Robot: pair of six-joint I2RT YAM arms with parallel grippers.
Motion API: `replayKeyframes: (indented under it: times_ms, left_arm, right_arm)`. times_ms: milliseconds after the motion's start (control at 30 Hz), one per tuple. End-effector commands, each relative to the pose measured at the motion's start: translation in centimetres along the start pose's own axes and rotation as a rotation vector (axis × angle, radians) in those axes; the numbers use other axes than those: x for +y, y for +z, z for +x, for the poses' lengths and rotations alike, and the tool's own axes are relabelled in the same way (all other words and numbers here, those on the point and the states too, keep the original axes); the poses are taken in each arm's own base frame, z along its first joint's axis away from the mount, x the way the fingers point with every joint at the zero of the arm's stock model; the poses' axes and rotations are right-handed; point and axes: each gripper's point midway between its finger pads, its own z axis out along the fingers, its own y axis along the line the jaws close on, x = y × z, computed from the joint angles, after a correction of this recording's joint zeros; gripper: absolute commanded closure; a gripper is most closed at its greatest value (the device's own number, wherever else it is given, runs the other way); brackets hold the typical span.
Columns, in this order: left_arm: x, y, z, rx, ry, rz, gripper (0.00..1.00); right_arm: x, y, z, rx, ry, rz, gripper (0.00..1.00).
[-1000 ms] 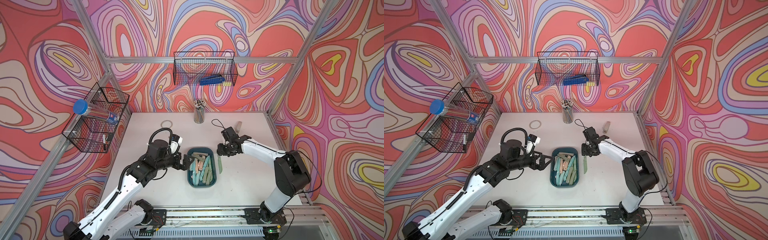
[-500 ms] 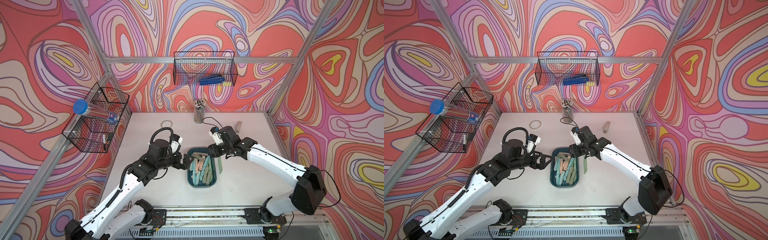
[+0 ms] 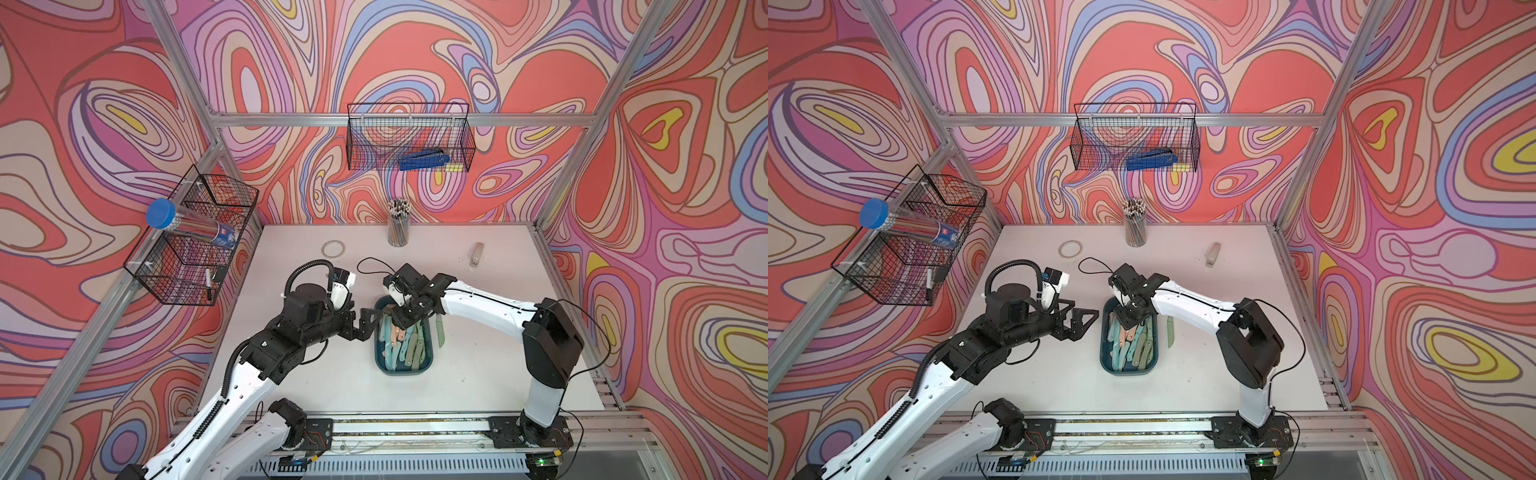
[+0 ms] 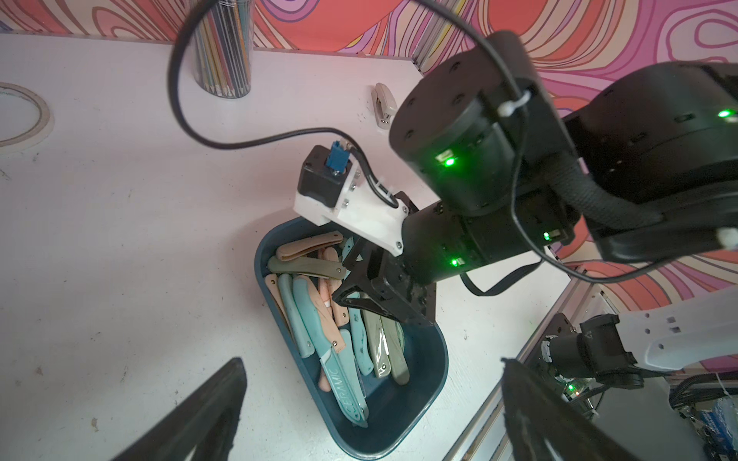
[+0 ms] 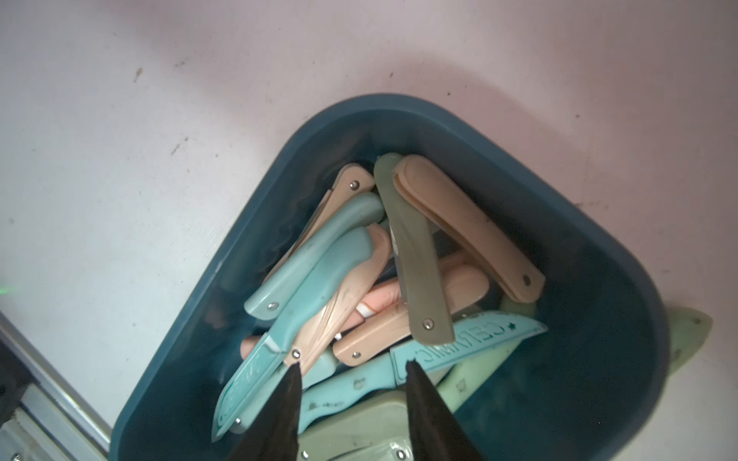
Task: Take the fruit knife out of the storage box
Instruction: Pick up the fruit knife from the storage box.
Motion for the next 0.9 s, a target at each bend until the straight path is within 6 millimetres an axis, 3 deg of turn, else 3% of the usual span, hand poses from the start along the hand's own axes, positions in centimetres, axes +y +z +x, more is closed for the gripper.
replayKeyframes:
  times_ms: [0, 233, 867]
  left_arm:
    - [0.4, 0.3, 0.8, 0.024, 0.006, -0.016, 0.01]
    - [0.4, 0.4, 0.7, 0.02, 0.004, -0.012, 0.0]
    - [0.5, 0.7, 0.7, 0.025, 0.004, -0.012, 0.0]
  right_arm:
    - [-1.1, 0.5, 0.8, 0.06, -0.018, 0.076, 0.56]
    - [-1.7, 2.0, 1.4, 0.107, -0.03, 0.122, 0.58]
    - [-2.9, 3.8, 0.4, 0.114, -0.068, 0.196, 0.58]
